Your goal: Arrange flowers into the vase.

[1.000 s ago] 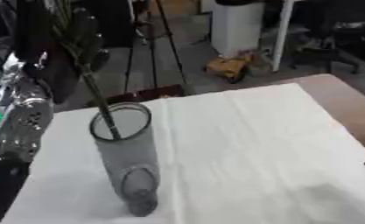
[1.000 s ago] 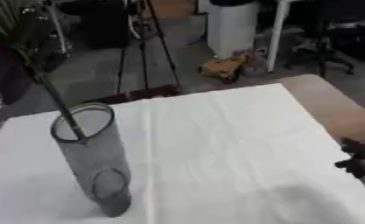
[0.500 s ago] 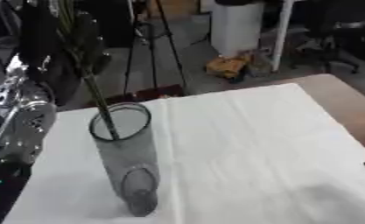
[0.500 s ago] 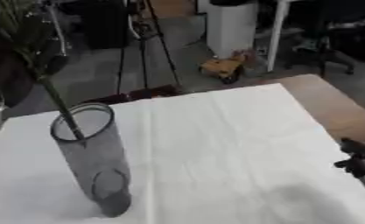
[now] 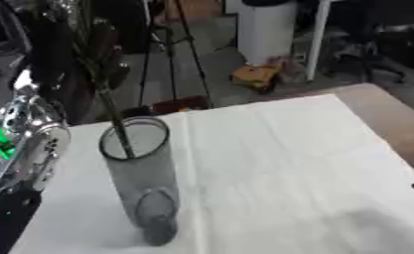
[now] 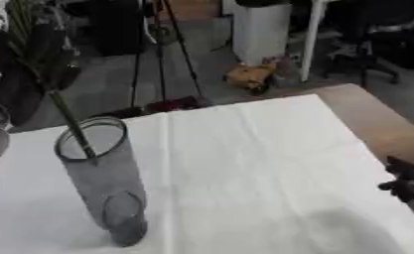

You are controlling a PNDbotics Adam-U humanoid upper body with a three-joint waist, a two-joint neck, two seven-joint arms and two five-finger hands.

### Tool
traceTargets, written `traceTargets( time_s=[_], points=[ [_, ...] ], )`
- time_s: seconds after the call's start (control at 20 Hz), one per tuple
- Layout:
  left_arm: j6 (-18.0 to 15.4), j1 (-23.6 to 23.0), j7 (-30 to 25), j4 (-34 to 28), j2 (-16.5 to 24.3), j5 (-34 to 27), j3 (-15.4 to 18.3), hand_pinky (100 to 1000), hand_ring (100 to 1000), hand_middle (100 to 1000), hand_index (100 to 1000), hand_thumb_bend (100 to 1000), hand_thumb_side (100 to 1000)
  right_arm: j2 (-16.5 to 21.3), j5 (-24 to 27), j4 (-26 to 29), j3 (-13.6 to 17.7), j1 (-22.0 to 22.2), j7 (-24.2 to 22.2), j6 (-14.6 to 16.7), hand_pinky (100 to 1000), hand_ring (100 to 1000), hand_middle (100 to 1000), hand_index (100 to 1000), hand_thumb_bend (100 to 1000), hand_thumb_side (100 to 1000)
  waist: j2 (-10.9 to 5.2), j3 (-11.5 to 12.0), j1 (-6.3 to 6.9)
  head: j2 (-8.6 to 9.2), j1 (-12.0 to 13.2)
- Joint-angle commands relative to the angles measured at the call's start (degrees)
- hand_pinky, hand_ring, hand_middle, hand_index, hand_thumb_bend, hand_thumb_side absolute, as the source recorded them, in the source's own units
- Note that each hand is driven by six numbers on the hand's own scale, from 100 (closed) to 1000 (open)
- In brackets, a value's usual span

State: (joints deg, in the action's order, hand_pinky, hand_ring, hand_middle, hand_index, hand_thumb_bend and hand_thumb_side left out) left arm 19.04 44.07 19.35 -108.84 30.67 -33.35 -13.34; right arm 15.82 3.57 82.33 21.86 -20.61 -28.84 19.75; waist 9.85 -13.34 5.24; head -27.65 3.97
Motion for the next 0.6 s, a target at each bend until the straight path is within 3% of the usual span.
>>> traceTargets(
  time_s=[0.05, 0.6],
  points=[
    [-0.17, 0.42, -0.52, -0.97, 0.53, 1.87, -0.16, 100, 100, 100, 141, 323, 906, 1.21, 0.24, 1.05, 0.09, -0.52, -0.15, 0.11, 662, 968, 388, 709, 469, 547, -1.19, -0.06, -0.44, 0.09, -0.08],
    [0.10, -1.25, -0.20, -0.42, -0.34, 3.73, -1.05, 100, 100, 100, 164, 362, 936, 1.13, 0.25, 1.18, 0.07, -0.43, -0.25, -0.04, 662, 968, 388, 709, 468, 544, -1.29, 0.01, -0.32, 0.06, -0.38]
  ],
)
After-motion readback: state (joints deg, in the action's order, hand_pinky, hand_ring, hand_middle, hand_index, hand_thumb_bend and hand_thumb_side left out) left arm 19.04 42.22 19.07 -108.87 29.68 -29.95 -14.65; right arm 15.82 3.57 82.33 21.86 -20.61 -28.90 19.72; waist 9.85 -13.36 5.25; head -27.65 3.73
